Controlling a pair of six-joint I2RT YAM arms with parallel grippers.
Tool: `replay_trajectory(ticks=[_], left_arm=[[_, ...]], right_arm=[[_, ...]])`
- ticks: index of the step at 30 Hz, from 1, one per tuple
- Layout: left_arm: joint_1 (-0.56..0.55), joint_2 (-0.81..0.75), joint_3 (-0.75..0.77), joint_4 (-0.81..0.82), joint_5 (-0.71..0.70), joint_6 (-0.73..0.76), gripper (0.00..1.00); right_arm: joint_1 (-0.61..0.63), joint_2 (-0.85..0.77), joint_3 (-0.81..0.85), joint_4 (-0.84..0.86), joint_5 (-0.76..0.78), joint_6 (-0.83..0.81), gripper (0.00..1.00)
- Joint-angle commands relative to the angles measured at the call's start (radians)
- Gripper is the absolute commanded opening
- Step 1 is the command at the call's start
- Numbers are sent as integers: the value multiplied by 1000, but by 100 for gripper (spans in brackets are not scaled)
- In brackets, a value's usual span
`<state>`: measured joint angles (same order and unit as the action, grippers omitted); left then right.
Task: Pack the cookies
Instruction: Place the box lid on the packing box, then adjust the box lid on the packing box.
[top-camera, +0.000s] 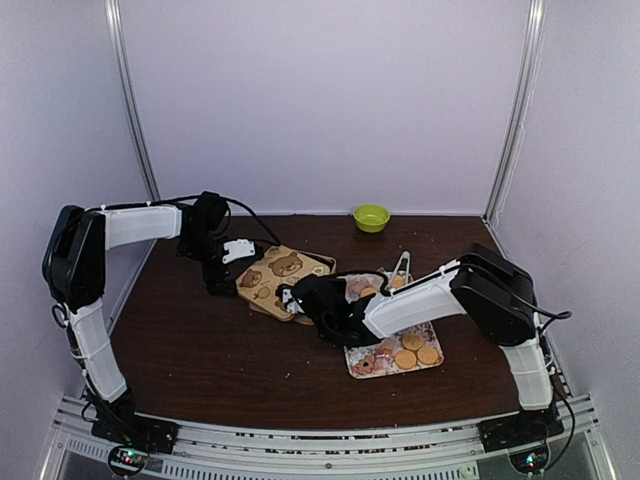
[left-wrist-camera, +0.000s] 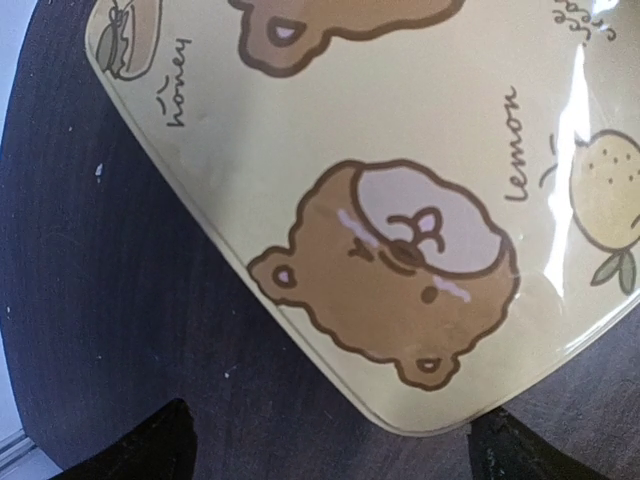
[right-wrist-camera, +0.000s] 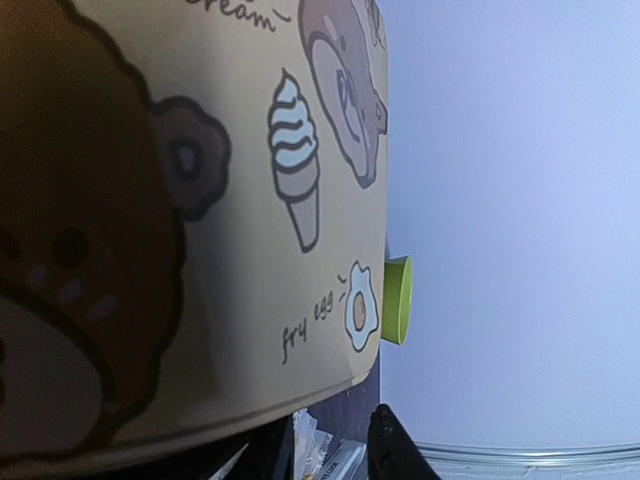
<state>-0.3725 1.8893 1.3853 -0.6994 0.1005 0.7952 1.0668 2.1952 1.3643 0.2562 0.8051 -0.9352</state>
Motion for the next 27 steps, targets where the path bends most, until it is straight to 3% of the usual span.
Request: replay_trajectory(ticks=[1, 8, 15, 21, 24, 27], left_arm=[[-4, 29, 45, 10, 50, -29, 98], [-21, 46, 44, 10, 74, -35, 98], [-23, 44, 64, 10, 103, -63, 98], [-24, 43, 64, 9, 111, -67, 98], [-24, 45, 69, 10, 118, -67, 98], [-24, 51, 81, 9, 130, -73, 98]], right_arm=[[-13, -43, 21, -77, -21, 61, 29], [-31, -65, 5, -159, -32, 117, 53], [-35, -118, -55, -139, -10, 161, 67], [-40, -200, -102, -104, 2, 234, 90], [-48, -232, -105, -131, 0, 304, 95], [-78, -255, -49, -236, 14, 486, 100]])
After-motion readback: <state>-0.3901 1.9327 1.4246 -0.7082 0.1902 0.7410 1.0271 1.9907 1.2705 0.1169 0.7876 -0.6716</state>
